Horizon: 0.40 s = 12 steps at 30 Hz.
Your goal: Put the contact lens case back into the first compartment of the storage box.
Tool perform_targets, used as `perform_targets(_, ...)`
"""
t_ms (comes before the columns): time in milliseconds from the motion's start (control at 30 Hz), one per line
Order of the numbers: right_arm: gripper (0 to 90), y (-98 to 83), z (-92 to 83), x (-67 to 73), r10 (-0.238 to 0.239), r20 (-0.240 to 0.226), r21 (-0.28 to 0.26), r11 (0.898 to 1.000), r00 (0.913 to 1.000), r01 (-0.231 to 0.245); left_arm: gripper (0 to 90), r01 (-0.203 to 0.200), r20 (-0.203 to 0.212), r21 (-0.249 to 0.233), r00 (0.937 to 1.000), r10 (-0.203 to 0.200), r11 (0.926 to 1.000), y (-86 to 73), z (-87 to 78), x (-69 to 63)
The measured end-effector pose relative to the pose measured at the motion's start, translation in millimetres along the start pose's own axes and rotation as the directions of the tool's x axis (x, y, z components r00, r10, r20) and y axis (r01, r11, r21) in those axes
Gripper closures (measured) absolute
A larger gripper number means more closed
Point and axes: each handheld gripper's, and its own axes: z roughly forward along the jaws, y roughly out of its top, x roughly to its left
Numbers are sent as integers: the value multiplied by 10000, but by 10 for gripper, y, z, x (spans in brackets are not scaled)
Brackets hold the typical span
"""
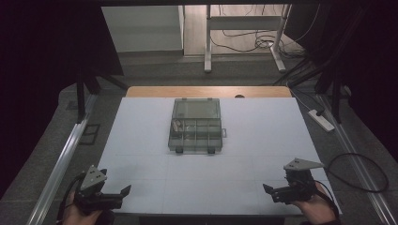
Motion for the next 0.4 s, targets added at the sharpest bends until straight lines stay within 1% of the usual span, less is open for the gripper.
perform_targets(133, 0, -94, -88, -23, 250, 182, -5, 9997, 9995, -250, 8, -5, -13, 5, 10000, 5, 10000, 0, -1, -1)
perform_targets(200, 0, -119, -143, -29, 429, 250, -145, 9990, 9988, -426, 8, -17, -8, 19, 10000, 17, 10000, 0, 1, -2)
perform_targets(267, 0, -140, -173, -33, 537, 305, -108, 9985, 9981, -534, 8, -21, -17, 7, 10000, 22, 10000, 0, -1, -2)
perform_targets(400, 0, -146, -179, -36, 532, 340, -85, 9986, 9980, -530, 8, -12, 4, 11, 10000, 12, 10000, 7, 0, -3)
